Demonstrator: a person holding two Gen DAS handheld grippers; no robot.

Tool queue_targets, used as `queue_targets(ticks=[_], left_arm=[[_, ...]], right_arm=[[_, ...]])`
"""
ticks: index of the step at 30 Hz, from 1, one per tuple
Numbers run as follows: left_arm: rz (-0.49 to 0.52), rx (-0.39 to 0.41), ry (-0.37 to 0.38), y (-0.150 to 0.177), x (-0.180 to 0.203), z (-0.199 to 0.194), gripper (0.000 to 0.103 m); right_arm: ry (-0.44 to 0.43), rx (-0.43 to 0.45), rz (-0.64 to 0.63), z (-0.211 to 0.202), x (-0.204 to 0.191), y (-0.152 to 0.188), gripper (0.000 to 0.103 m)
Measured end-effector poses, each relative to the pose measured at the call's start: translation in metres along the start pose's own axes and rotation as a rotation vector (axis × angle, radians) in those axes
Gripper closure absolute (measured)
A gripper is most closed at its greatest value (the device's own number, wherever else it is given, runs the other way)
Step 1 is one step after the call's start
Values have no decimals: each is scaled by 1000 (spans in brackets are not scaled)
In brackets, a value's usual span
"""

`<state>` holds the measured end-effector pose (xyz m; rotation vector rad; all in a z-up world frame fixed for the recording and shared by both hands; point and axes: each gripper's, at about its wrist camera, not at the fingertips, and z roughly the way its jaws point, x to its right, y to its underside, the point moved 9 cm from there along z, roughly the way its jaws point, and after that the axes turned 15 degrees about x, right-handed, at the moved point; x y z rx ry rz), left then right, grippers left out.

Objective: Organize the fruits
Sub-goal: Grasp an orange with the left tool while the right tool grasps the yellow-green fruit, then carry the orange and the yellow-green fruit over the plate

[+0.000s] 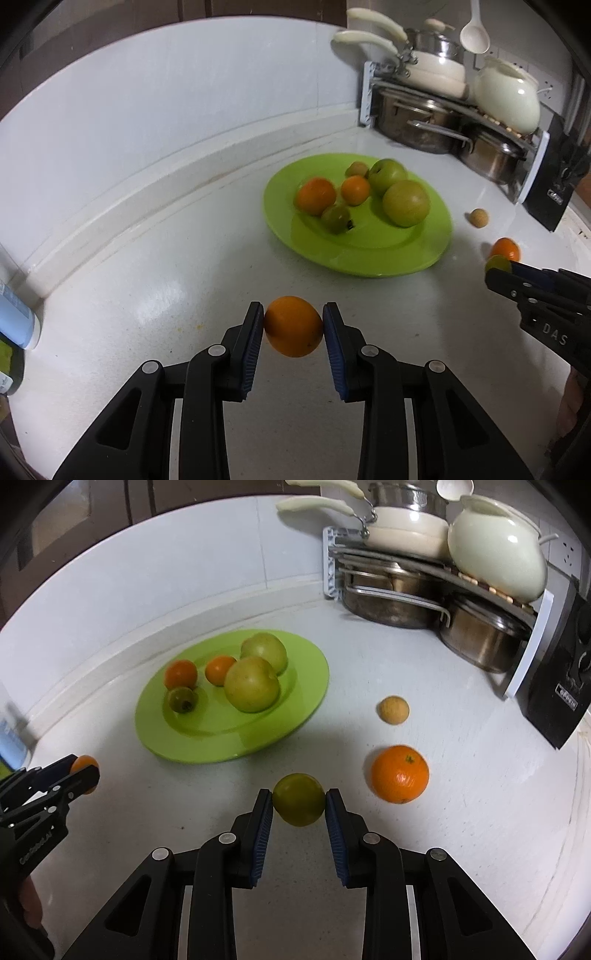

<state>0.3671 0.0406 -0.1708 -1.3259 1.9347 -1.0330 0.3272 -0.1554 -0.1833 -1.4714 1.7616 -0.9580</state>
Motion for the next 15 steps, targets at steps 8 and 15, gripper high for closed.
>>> queue_targets(ticks=[8, 15], left_arm=[[4, 60, 38, -27, 12, -12, 70], [5, 73, 79, -45, 18, 2, 70]], right_arm=[[-86, 54, -34, -15, -17, -21, 73], [-160, 76, -59, -9, -34, -38, 73]])
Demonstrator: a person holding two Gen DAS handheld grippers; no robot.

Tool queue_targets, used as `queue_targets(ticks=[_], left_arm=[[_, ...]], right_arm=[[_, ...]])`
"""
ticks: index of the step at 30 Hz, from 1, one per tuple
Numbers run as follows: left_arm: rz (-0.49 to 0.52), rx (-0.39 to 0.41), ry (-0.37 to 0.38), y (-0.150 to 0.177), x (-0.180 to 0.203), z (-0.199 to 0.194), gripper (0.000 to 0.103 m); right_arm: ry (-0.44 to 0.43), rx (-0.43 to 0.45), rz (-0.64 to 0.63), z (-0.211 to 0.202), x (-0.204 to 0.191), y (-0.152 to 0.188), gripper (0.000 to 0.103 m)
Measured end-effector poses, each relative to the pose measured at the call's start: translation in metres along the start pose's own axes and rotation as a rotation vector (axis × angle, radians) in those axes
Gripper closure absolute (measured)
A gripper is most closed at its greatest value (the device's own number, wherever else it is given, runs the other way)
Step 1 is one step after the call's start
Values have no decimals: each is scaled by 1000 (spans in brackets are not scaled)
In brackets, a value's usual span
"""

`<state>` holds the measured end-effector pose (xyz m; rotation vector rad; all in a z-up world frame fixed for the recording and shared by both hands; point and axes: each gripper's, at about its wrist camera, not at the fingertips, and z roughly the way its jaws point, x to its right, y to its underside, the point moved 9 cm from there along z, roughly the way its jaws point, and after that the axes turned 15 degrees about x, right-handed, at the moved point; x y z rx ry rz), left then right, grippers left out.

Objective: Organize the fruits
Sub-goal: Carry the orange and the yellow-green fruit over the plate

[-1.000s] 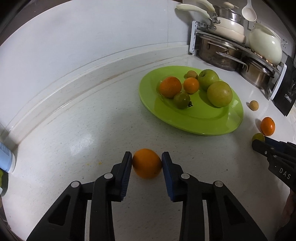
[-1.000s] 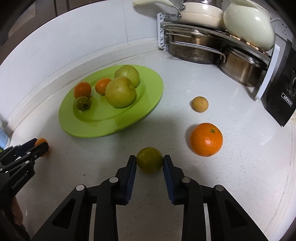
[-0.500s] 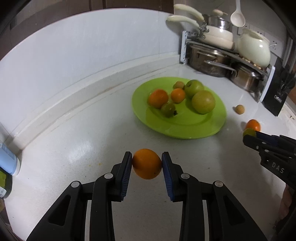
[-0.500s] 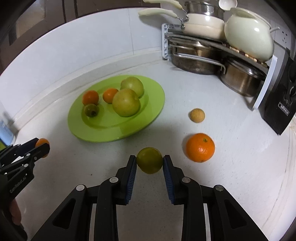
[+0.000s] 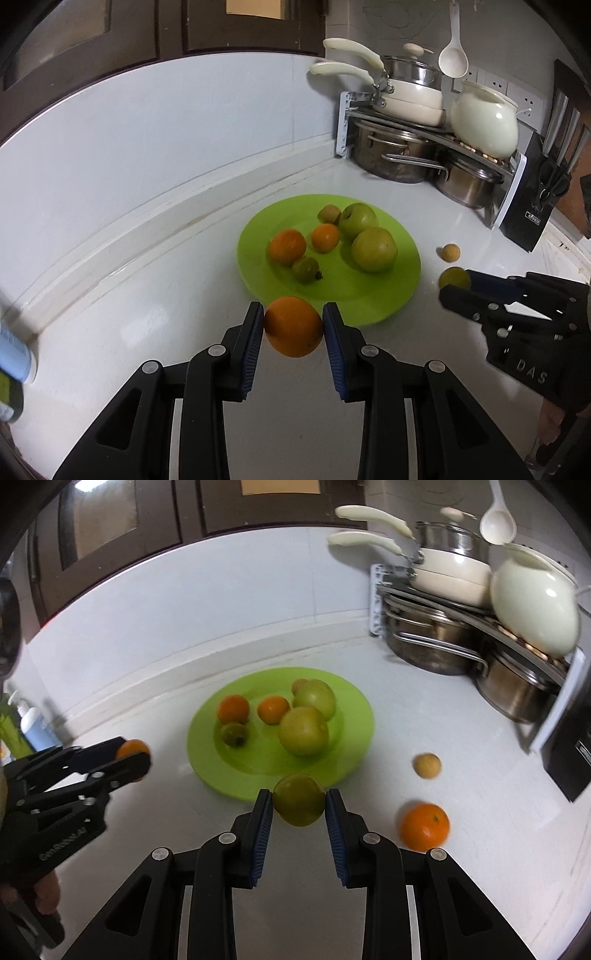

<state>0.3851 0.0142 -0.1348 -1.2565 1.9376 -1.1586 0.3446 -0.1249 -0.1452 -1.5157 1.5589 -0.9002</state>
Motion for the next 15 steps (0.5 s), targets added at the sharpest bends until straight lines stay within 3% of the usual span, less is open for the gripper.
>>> queue_targets(ticks=[15], left_arm=[[-5, -54, 38, -4, -15, 57, 70]], right_arm=[[-101, -35, -41, 57, -23, -17, 73]])
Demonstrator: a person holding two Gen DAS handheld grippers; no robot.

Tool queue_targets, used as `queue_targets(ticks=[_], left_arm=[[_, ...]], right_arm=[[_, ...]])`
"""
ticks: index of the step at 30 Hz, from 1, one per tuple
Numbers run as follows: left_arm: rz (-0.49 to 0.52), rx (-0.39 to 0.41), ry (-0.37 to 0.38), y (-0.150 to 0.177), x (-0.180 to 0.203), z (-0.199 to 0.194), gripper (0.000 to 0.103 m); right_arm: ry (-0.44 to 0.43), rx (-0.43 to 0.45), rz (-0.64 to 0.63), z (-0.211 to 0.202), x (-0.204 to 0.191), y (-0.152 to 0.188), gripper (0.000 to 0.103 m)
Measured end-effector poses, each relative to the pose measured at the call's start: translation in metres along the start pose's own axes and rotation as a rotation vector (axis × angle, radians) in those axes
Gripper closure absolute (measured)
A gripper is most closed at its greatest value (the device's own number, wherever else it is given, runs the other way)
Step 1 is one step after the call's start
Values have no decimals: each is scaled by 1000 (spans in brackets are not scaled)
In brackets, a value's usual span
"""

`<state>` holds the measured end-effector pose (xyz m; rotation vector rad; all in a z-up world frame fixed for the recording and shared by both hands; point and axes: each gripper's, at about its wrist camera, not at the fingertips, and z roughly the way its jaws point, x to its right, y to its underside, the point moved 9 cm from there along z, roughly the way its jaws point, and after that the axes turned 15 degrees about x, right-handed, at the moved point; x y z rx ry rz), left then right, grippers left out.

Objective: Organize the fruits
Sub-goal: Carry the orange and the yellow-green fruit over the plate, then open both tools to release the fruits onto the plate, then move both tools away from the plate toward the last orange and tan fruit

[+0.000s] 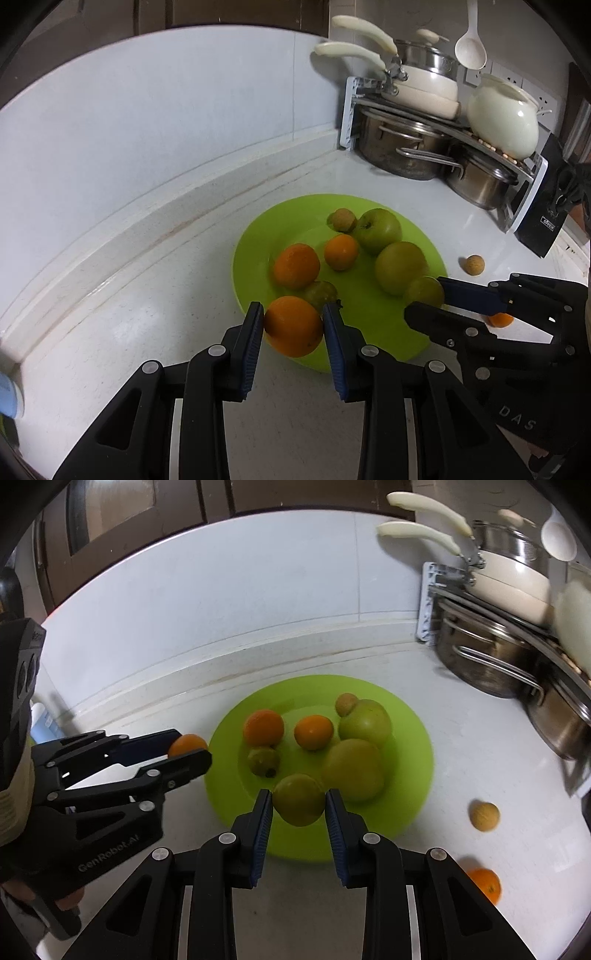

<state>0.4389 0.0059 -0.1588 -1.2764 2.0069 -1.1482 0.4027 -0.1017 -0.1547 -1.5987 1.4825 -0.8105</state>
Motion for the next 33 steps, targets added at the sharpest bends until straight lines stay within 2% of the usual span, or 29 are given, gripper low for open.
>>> queue_targets(ticks=[10, 16, 26, 30, 33], left_arm=[[1, -41, 39, 7, 2, 23, 70], [18, -24, 15, 3, -1, 20, 56], [16, 43, -33, -8, -2, -16, 45], [19, 78, -28, -14, 6, -35, 42], [16, 104, -16, -20, 14, -51, 39]], right_arm=[[-22, -25, -14, 20, -3, 3, 73], [-10, -25, -8, 21, 0, 3, 69], [12, 15, 6, -7, 6, -3, 69], [21, 40, 7, -25, 8, -5, 68], [36, 66, 12, -42, 14, -7, 60]])
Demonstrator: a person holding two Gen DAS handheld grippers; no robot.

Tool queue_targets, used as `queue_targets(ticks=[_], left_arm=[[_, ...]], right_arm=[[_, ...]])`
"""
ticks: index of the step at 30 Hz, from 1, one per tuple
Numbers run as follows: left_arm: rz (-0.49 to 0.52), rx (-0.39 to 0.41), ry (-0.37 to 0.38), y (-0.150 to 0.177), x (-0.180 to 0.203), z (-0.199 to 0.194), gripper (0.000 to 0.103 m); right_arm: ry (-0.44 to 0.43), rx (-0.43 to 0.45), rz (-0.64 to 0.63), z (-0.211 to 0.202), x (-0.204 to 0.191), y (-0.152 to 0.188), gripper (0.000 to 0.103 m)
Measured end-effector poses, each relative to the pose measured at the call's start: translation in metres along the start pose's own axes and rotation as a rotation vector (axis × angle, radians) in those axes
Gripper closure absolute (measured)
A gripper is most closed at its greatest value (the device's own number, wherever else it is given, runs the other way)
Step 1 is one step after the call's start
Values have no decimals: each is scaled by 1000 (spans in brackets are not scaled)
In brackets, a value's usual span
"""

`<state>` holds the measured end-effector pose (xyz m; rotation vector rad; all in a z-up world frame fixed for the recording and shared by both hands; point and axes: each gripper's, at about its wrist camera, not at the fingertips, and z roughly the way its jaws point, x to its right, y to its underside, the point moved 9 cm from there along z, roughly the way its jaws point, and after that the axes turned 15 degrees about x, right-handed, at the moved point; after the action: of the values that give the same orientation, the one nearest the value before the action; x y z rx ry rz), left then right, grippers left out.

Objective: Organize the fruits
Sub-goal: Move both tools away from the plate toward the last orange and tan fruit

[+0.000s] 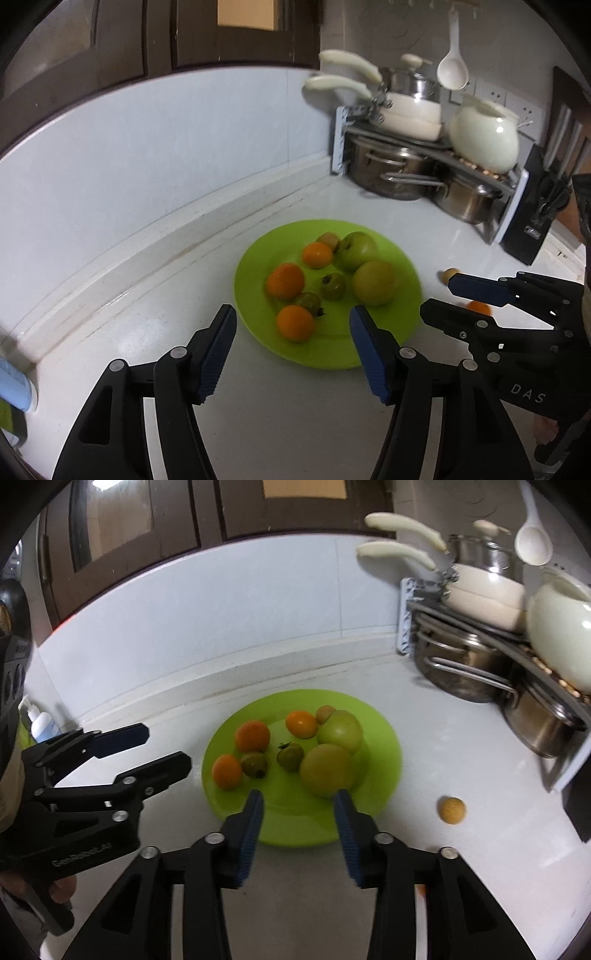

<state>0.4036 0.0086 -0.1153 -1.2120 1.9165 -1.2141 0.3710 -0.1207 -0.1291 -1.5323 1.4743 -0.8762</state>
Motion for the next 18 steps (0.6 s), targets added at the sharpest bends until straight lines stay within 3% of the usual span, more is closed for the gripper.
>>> queue_targets(ticks=[18], left_arm=[[67, 105, 98, -24, 82, -45, 33]], right_arm=[[108, 91, 32, -80, 55, -4, 56]])
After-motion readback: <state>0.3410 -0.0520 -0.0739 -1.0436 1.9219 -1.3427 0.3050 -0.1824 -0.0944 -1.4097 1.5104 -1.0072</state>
